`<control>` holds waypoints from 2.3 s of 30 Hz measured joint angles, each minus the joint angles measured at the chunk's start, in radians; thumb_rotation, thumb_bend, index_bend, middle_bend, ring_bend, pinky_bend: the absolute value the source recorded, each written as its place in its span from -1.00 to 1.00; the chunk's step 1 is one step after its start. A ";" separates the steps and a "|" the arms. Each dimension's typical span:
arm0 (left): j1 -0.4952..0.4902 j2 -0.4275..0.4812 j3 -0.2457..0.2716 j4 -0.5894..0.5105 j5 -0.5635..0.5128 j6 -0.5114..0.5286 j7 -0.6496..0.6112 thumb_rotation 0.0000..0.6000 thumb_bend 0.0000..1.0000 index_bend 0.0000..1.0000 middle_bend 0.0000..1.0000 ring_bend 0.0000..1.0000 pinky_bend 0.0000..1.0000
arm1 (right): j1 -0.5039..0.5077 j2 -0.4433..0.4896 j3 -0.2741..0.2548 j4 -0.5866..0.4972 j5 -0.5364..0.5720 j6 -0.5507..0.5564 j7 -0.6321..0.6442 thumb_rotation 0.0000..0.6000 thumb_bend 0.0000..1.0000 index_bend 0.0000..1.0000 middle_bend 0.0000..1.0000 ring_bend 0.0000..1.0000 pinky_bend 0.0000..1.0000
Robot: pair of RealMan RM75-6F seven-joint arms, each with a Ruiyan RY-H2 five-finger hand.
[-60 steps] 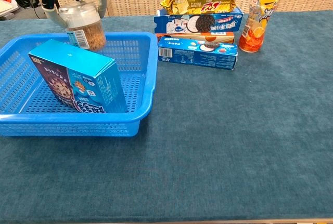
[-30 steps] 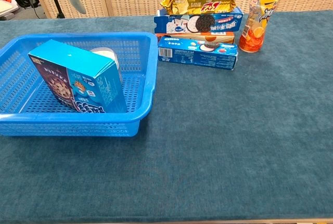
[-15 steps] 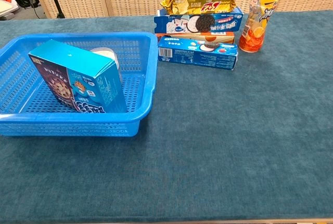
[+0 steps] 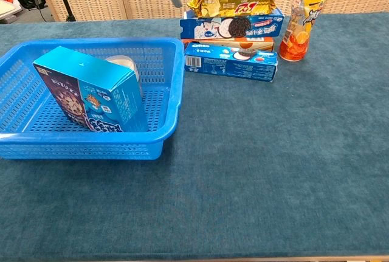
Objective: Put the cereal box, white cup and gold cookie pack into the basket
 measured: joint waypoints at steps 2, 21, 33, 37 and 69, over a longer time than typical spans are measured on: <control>-0.008 -0.021 -0.029 0.029 -0.021 -0.001 0.024 1.00 -0.75 -0.87 -1.00 -1.00 -0.64 | 0.001 0.001 -0.001 0.002 -0.001 -0.001 0.010 1.00 -0.69 -1.00 -1.00 -1.00 -0.91; -0.047 -0.224 -0.191 0.354 -0.069 -0.104 0.186 1.00 -0.74 -0.81 -1.00 -1.00 -0.64 | 0.006 0.007 0.000 0.028 0.007 -0.027 0.086 1.00 -0.69 -1.00 -1.00 -1.00 -0.91; -0.083 -0.368 -0.294 0.583 -0.033 -0.200 0.255 1.00 -0.73 -0.81 -1.00 -1.00 -0.64 | 0.010 0.005 -0.005 0.039 0.001 -0.041 0.115 1.00 -0.69 -1.00 -1.00 -1.00 -0.91; -0.095 -0.400 -0.329 0.635 -0.023 -0.225 0.278 1.00 -0.72 -0.79 -1.00 -1.00 -0.64 | 0.011 0.006 -0.005 0.042 0.001 -0.042 0.123 1.00 -0.69 -1.00 -1.00 -1.00 -0.91; -0.087 -0.507 -0.489 0.813 0.309 -0.219 0.202 1.00 -0.08 0.39 -0.39 -0.44 -0.33 | 0.008 0.010 -0.004 0.043 0.001 -0.031 0.124 1.00 -0.69 -1.00 -1.00 -1.00 -0.91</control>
